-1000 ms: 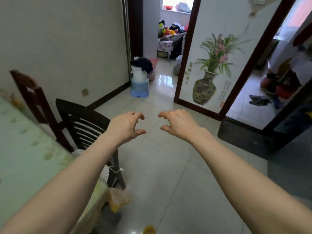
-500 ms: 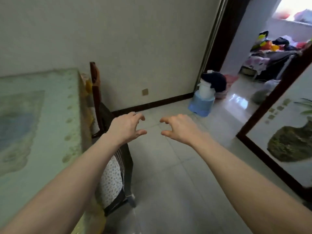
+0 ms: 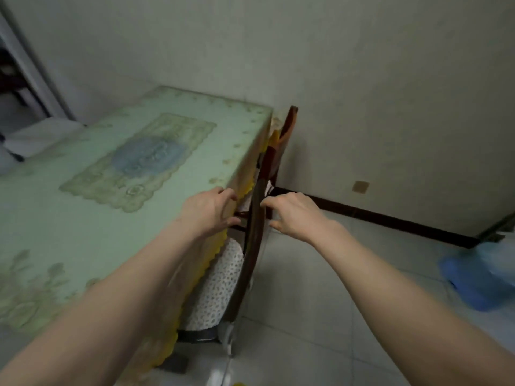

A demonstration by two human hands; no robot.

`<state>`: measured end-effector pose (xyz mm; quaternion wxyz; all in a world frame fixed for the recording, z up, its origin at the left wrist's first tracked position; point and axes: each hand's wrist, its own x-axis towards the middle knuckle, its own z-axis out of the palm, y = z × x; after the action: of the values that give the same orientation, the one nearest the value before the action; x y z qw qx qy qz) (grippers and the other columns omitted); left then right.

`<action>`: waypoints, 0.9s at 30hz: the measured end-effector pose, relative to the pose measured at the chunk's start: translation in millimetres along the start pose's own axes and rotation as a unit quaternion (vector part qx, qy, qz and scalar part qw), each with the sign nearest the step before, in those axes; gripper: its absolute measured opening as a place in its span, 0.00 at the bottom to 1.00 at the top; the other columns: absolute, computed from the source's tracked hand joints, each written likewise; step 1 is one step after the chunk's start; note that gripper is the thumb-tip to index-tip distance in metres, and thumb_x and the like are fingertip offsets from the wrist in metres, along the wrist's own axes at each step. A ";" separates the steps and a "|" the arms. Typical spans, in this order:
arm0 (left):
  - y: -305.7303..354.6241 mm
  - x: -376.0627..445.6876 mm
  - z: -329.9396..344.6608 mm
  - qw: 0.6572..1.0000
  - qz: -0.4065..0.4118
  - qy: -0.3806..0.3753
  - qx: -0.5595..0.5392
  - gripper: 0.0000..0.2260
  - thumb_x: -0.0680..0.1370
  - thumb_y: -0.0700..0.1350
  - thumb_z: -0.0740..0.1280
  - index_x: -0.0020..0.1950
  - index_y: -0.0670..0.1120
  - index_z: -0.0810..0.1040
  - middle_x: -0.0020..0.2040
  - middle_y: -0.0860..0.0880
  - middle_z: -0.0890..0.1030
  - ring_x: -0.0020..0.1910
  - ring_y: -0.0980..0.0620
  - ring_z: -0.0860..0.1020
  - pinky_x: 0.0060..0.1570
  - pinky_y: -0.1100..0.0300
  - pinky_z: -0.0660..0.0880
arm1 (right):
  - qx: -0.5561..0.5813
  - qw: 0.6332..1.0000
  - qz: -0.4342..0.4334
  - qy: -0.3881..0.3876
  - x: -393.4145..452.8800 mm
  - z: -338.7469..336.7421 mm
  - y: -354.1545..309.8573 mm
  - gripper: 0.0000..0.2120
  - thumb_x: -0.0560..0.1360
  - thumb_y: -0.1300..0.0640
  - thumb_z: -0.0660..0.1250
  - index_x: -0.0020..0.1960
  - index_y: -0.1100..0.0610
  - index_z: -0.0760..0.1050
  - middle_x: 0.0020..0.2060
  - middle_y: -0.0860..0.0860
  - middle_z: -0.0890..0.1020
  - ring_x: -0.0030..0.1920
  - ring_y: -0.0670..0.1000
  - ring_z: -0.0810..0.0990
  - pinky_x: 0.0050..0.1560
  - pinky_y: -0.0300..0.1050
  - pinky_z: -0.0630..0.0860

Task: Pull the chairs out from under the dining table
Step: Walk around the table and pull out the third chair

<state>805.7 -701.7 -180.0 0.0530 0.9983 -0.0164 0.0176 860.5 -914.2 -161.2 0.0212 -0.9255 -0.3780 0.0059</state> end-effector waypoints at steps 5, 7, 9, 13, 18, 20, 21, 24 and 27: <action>-11.8 16.7 -3.5 0.996 -0.091 0.011 0.009 0.26 0.73 0.66 0.65 0.65 0.56 0.69 0.58 0.52 0.77 0.54 0.48 0.78 0.48 0.52 0.77 | -0.001 0.993 -0.116 -0.015 52.7 2.0 22.6 0.21 0.74 0.55 0.69 0.67 0.51 0.72 0.56 0.52 0.82 0.57 0.56 0.79 0.50 0.52 0.76; -12.3 19.5 -0.1 0.991 -0.136 0.004 0.017 0.26 0.73 0.67 0.65 0.65 0.56 0.68 0.58 0.52 0.77 0.53 0.48 0.78 0.47 0.51 0.78 | -0.005 0.986 -0.160 -0.038 73.8 5.1 30.4 0.22 0.75 0.56 0.68 0.68 0.50 0.71 0.60 0.52 0.80 0.60 0.56 0.77 0.54 0.56 0.75; -9.6 18.8 5.0 0.983 -0.184 0.007 0.020 0.26 0.73 0.67 0.64 0.65 0.55 0.68 0.59 0.51 0.76 0.53 0.48 0.78 0.48 0.49 0.78 | -0.016 0.976 -0.211 -0.052 94.2 10.9 36.3 0.24 0.75 0.57 0.68 0.70 0.50 0.69 0.61 0.53 0.79 0.61 0.56 0.77 0.54 0.56 0.75; 13.8 12.5 21.3 0.959 -0.284 -0.006 -0.008 0.25 0.74 0.65 0.64 0.66 0.54 0.68 0.60 0.50 0.76 0.54 0.47 0.78 0.49 0.49 0.78 | -0.012 0.946 -0.313 -0.080 119.2 23.2 45.9 0.27 0.75 0.63 0.66 0.72 0.49 0.66 0.62 0.54 0.79 0.60 0.57 0.77 0.56 0.54 0.77; 56.8 -4.7 49.8 0.925 -0.377 -0.031 -0.031 0.25 0.74 0.66 0.64 0.65 0.54 0.69 0.59 0.49 0.77 0.53 0.46 0.78 0.48 0.50 0.77 | -0.039 0.908 -0.382 -0.168 130.4 35.6 54.2 0.35 0.71 0.68 0.65 0.74 0.48 0.62 0.68 0.53 0.73 0.65 0.57 0.73 0.59 0.55 0.75; 68.7 -14.5 62.0 0.918 -0.393 -0.053 -0.028 0.28 0.73 0.68 0.63 0.66 0.53 0.69 0.59 0.48 0.77 0.53 0.45 0.78 0.47 0.50 0.77 | -0.054 0.893 -0.395 -0.209 132.1 41.9 50.7 0.37 0.70 0.68 0.64 0.75 0.48 0.60 0.70 0.52 0.71 0.66 0.57 0.72 0.59 0.54 0.75; 73.2 -17.8 67.4 0.916 -0.395 -0.069 -0.030 0.29 0.72 0.69 0.62 0.67 0.53 0.69 0.59 0.48 0.78 0.53 0.45 0.78 0.47 0.51 0.76 | -0.064 0.887 -0.399 -0.224 132.4 44.9 48.4 0.38 0.70 0.68 0.64 0.75 0.48 0.59 0.71 0.52 0.69 0.67 0.57 0.71 0.59 0.55 0.75; 85.1 -22.4 84.5 0.908 -0.399 -0.112 -0.059 0.31 0.71 0.72 0.61 0.67 0.54 0.70 0.59 0.49 0.78 0.55 0.45 0.78 0.48 0.51 0.75 | -0.098 0.868 -0.402 -0.275 130.7 58.2 40.9 0.39 0.70 0.67 0.65 0.76 0.47 0.57 0.72 0.52 0.68 0.66 0.57 0.71 0.56 0.54 0.77; 93.2 -21.8 100.5 0.897 -0.408 -0.151 -0.079 0.34 0.71 0.71 0.62 0.70 0.51 0.69 0.59 0.46 0.79 0.54 0.44 0.78 0.46 0.52 0.75 | -0.122 0.861 -0.412 -0.272 129.9 74.9 37.9 0.36 0.71 0.67 0.66 0.75 0.47 0.59 0.67 0.53 0.72 0.61 0.58 0.74 0.50 0.53 0.78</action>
<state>784.0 -804.4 -270.9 0.1314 0.9003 0.3837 -0.1580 977.8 -847.6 -237.0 -0.1955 -0.6423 -0.7130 0.2019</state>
